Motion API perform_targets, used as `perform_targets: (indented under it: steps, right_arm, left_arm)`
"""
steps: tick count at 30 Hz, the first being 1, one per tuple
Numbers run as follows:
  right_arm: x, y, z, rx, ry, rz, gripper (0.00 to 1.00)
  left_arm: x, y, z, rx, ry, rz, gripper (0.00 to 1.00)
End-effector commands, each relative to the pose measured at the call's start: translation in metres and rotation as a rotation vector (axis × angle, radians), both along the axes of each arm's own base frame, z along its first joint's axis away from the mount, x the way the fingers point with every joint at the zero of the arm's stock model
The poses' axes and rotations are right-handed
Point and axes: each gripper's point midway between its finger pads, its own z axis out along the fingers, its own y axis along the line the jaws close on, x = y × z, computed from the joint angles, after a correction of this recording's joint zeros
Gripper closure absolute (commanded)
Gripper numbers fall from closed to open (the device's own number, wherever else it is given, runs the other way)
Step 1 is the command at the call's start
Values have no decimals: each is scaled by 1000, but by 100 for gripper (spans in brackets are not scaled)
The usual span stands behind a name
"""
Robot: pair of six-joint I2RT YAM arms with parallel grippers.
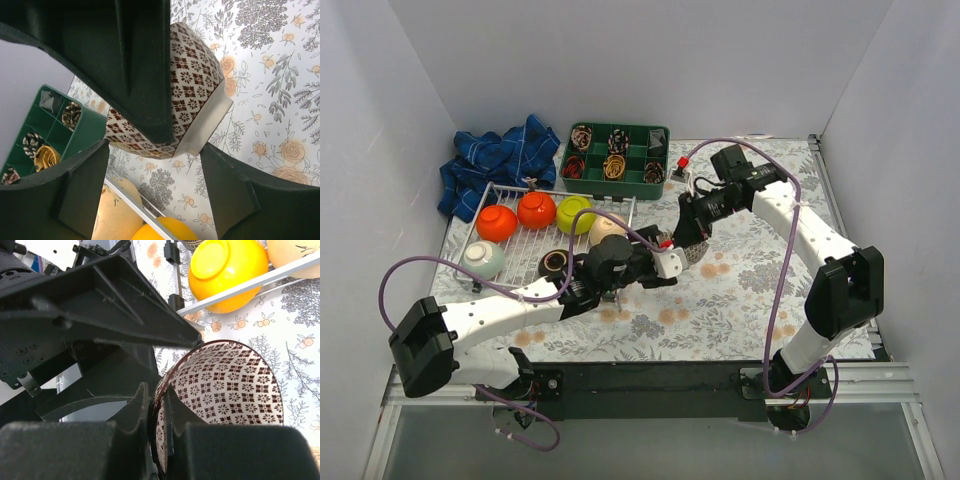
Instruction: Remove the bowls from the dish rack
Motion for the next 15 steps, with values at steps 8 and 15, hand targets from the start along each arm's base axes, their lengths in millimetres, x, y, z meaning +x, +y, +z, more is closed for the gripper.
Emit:
perform_targets:
  steps: [8,15]
  right_arm:
    - [118,-72,-18,-359,-324,-517,99]
    - [205,-152,-39,-672,-539,-982,99]
  left_arm:
    - [31,41,17,-280,223,378,2]
    - [44,73,25,-490,484,549,2]
